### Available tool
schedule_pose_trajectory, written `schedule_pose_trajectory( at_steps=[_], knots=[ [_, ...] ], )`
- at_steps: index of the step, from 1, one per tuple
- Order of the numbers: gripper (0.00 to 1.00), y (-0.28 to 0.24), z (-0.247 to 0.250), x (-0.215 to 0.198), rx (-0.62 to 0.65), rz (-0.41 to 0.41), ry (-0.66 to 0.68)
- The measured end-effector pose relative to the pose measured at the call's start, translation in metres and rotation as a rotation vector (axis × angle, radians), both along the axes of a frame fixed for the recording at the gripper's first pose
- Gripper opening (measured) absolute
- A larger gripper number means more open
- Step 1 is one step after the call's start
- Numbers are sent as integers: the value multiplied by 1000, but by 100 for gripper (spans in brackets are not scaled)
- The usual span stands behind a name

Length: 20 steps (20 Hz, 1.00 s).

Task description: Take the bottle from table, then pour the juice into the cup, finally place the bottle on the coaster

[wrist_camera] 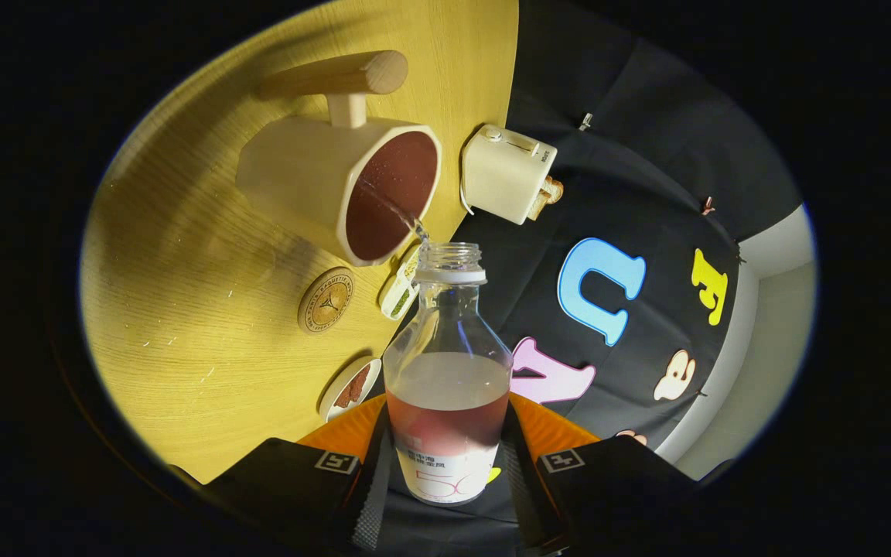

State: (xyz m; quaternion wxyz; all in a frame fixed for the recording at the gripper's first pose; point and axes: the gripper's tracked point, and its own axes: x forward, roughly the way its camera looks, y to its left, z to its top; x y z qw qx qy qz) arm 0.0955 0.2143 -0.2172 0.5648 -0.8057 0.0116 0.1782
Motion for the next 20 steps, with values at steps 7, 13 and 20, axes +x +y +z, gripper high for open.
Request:
schedule_pose_trajectory(
  at_steps=[7,13,20],
  knots=[
    [70,8,2,2,-43,44,-16],
    [69,13,2,2,-89,88,-33],
    [70,20,9,4,-155,148,-78]
  ],
)
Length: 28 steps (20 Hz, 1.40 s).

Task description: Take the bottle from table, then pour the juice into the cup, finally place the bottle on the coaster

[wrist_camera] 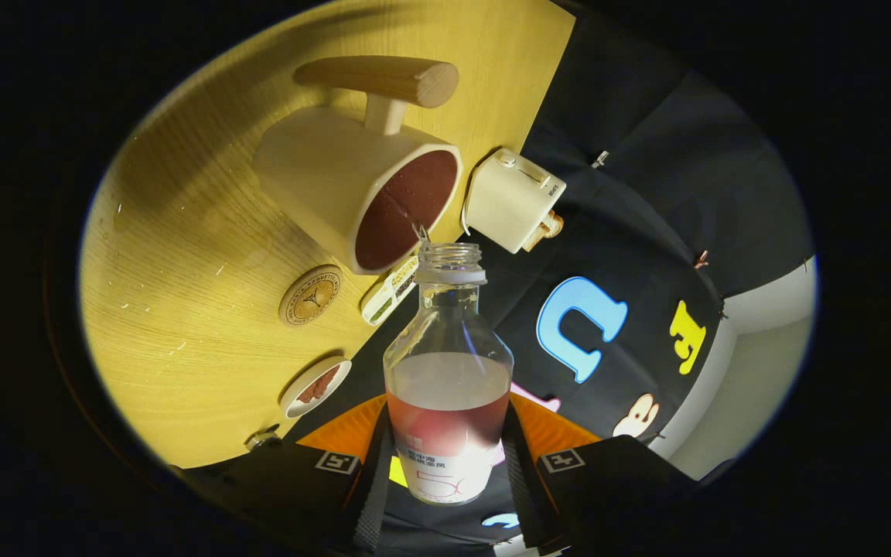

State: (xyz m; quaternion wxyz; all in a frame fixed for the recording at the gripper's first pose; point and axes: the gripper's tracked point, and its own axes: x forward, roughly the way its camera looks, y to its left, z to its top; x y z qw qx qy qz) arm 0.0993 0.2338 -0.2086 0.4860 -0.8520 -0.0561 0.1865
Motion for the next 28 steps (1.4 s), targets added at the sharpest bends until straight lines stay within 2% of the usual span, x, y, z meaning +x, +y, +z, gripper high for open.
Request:
schedule_pose_trajectory(
  at_steps=[10,20,24,28],
  knots=[
    [70,3,4,3,-59,45,-24],
    [70,4,3,7,-51,41,-9],
    [70,1,3,8,-10,21,6],
    [70,-4,-2,6,94,-32,54]
  ],
)
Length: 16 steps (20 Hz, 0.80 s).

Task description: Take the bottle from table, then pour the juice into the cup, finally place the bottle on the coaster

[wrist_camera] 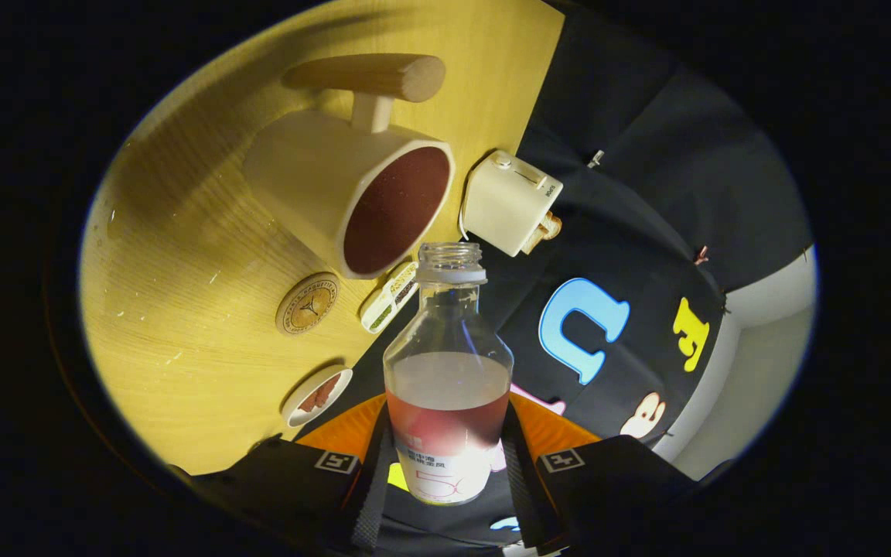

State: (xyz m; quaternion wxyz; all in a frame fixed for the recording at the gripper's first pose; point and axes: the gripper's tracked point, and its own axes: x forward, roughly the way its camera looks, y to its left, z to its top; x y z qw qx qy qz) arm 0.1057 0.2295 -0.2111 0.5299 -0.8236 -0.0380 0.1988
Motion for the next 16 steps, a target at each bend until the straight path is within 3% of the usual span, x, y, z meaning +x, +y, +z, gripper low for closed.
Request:
schedule_pose_trajectory(
  at_steps=[4,9,16],
  knots=[
    [70,-16,-11,-3,173,-115,87],
    [70,-14,-23,-19,481,-243,231],
    [71,-1,-25,-29,907,-312,376]
  ],
)
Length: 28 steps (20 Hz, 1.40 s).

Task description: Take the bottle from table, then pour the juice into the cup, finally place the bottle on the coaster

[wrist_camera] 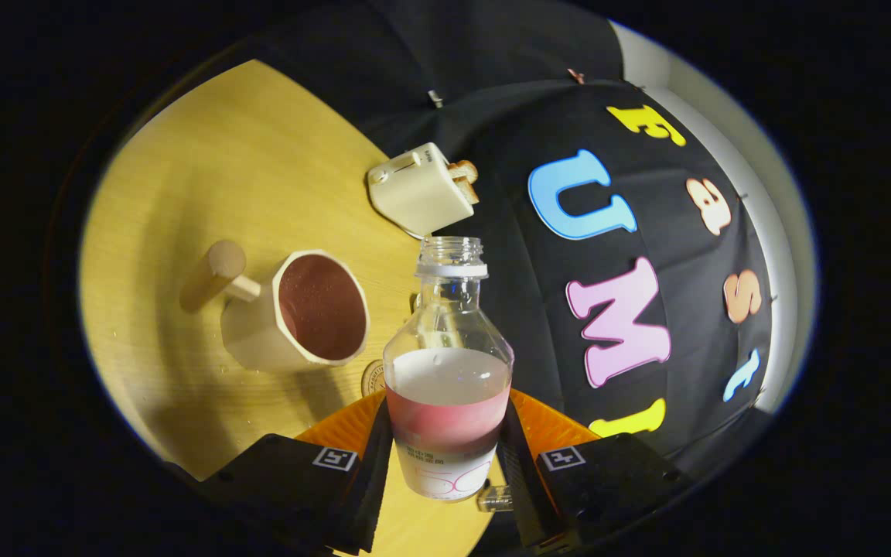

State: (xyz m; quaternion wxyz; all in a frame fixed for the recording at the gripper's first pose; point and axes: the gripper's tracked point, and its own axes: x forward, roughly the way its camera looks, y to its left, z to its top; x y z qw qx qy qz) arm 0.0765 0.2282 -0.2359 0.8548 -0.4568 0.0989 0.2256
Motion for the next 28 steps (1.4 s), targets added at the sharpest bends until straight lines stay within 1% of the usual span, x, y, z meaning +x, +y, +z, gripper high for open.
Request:
schedule_pose_trajectory(
  at_steps=[4,8,11,15,18,21,25,28],
  knots=[
    [71,10,-6,-6,330,-64,133],
    [70,8,-3,-2,563,-136,218],
    [71,3,8,3,679,-156,242],
    [71,5,22,12,846,-145,315],
    [71,-1,35,27,936,-149,317],
    [71,-11,42,52,1016,-180,291],
    [72,-18,33,78,1040,-199,255],
    [73,-17,14,96,1072,-233,270]
  ],
)
